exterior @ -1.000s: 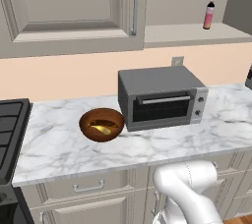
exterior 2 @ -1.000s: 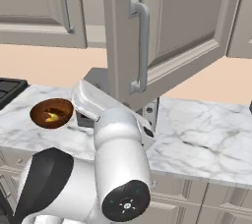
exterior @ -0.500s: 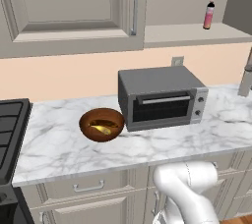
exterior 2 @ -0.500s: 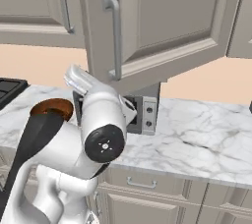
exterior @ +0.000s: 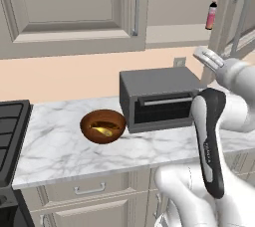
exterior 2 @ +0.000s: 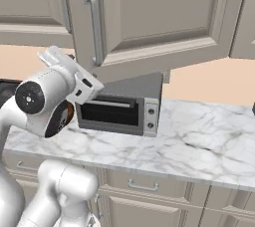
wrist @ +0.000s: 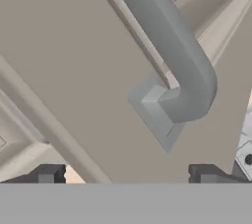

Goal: Open the cabinet. Pick the banana and banana from the cabinet and place them into the bowl. Then close the cabinet.

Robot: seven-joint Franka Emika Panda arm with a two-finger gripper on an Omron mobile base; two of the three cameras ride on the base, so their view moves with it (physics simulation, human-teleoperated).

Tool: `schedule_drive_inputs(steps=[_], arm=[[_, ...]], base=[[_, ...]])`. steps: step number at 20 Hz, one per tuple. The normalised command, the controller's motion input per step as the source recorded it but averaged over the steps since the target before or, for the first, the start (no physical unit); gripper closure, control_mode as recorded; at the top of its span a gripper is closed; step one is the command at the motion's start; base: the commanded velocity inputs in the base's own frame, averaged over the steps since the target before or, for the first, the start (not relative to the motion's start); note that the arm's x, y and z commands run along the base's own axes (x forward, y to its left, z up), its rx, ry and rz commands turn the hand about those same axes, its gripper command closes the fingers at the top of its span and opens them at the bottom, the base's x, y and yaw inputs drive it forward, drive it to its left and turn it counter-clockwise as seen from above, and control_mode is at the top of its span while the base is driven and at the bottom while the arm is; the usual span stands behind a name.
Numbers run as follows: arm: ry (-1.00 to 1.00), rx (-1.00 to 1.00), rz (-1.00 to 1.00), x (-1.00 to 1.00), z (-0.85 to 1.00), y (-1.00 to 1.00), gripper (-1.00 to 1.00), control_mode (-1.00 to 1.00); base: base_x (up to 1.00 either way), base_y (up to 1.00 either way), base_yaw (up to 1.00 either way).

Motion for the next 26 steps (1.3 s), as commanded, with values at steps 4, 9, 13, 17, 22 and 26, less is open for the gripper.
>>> schedule_drive_inputs(steps=[4,9,13,17,22,26], arm=[[0.0,-0.01,-0.23,1.0,-0.12,0.51,-1.0,-1.0],[0.08,0.0,-0.18,1.0,-0.06,0.14,-1.0,-1.0],[0.22,0.06,-0.02,1.0,-0.17,-0.16,-1.0,-1.0],[0.1,0.13,0.09,1.0,-0.54,-0.57,-1.0,-1.0],[-0.07,0.06,0.54,1.0,-0.38,-0.47,-1.0,-1.0],[-0.19,0.0,0.59,0.98,-0.5,-0.17,-1.0,-1.0]], base=[[0.0,0.0,0.0],[0.0,0.0,0.0],[0.0,0.0,0.0],[0.0,0.0,0.0],[0.0,0.0,0.0],[0.0,0.0,0.0]])
